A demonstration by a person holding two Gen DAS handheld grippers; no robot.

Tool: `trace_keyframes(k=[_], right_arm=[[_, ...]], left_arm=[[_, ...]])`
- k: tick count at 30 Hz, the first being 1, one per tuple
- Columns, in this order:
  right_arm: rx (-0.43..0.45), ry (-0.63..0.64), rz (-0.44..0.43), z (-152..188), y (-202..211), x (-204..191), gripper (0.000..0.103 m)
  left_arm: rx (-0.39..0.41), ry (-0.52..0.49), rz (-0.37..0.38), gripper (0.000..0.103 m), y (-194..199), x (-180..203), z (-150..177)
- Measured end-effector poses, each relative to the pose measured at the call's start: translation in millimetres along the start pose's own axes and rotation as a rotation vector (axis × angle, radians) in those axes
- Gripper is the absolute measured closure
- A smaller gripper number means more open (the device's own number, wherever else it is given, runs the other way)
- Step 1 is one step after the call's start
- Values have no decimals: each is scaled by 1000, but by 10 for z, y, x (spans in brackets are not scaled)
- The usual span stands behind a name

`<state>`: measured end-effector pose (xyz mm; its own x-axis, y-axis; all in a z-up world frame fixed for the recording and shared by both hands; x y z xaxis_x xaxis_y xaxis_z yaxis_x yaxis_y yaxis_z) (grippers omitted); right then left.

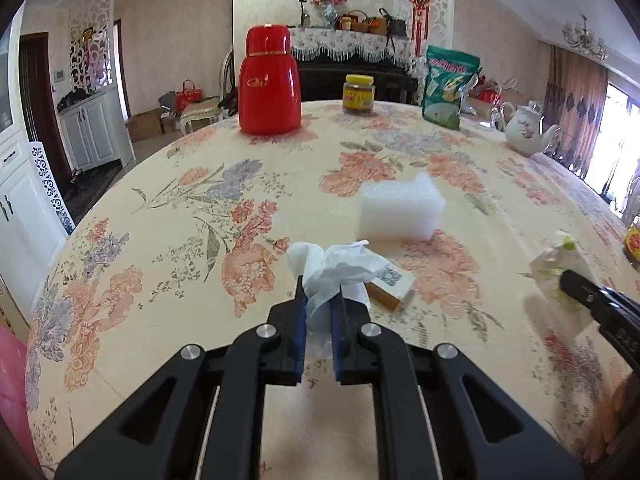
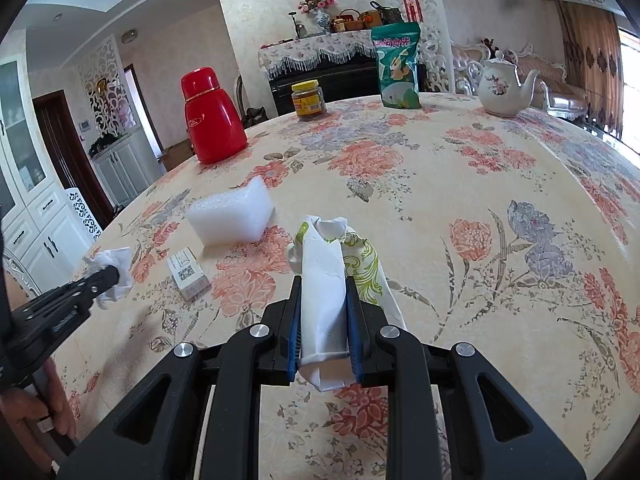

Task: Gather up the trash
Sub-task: 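Grasp the crumpled white tissue with the left tool while the right tool holds the packet, then lift the tissue with the left tool while the right tool holds the packet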

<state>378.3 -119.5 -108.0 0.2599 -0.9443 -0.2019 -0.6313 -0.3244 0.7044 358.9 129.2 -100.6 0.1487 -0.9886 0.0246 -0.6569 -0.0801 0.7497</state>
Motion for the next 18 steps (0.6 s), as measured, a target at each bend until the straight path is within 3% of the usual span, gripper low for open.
trace_keyframes(k=[18], right_arm=[[6, 15, 12, 1, 16, -25, 82]], left_arm=[[49, 15, 46, 93, 346, 24, 231]])
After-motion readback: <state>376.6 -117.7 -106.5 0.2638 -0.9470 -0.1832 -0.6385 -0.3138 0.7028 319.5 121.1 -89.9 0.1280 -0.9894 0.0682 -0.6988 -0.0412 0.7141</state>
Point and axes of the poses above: each gripper's, at about its wrist camera, not at the fingertips, and y roughly against the way its jaws point, x to its right, z to its underside, the point moved 9 cm from there along -y, roughly the way its jaws point, and after that the axes turned 10 degrees about -x, right-handed, at the moved point
